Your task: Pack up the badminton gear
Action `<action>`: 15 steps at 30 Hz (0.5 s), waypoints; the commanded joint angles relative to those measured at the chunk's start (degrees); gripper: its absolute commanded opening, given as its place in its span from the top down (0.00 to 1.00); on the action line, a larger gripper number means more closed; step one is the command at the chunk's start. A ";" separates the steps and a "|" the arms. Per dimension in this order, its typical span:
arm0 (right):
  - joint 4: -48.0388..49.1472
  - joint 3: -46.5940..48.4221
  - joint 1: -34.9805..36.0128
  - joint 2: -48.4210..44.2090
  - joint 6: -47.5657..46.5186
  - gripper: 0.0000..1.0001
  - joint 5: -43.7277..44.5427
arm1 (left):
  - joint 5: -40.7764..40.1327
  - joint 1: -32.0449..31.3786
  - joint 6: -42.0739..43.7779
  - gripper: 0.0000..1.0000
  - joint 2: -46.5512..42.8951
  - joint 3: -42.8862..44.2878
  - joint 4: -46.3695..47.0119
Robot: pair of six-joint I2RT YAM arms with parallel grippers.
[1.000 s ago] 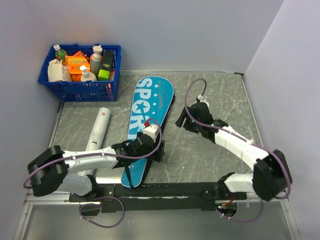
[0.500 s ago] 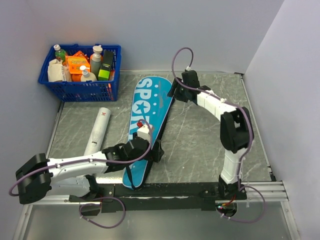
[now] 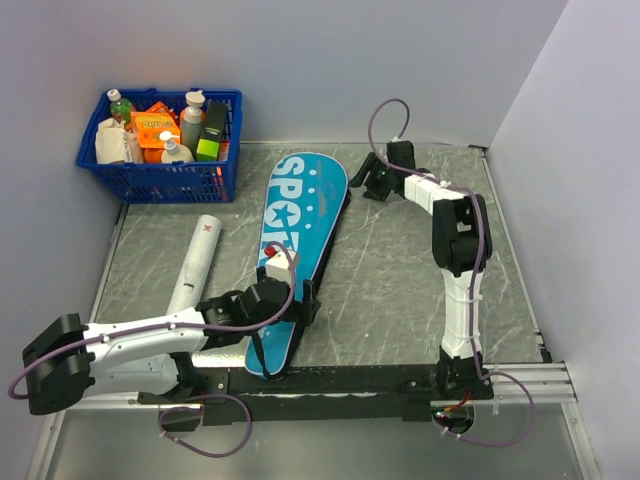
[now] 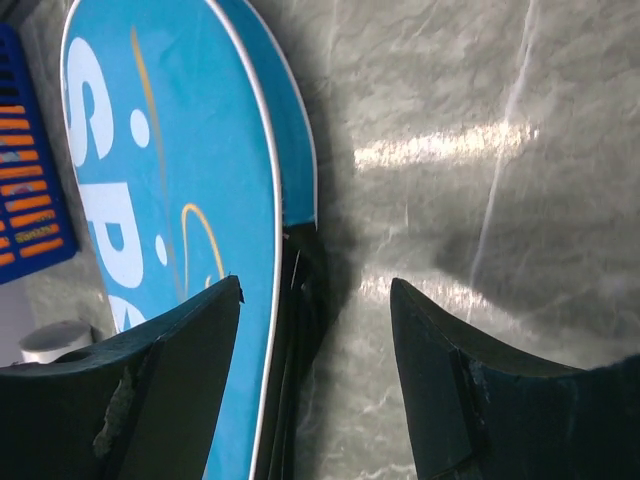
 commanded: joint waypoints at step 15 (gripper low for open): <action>4.51 13.24 1.58 12.68 7.59 0.46 -10.28 | -2.50 -0.06 -1.40 0.04 -3.33 -1.30 1.22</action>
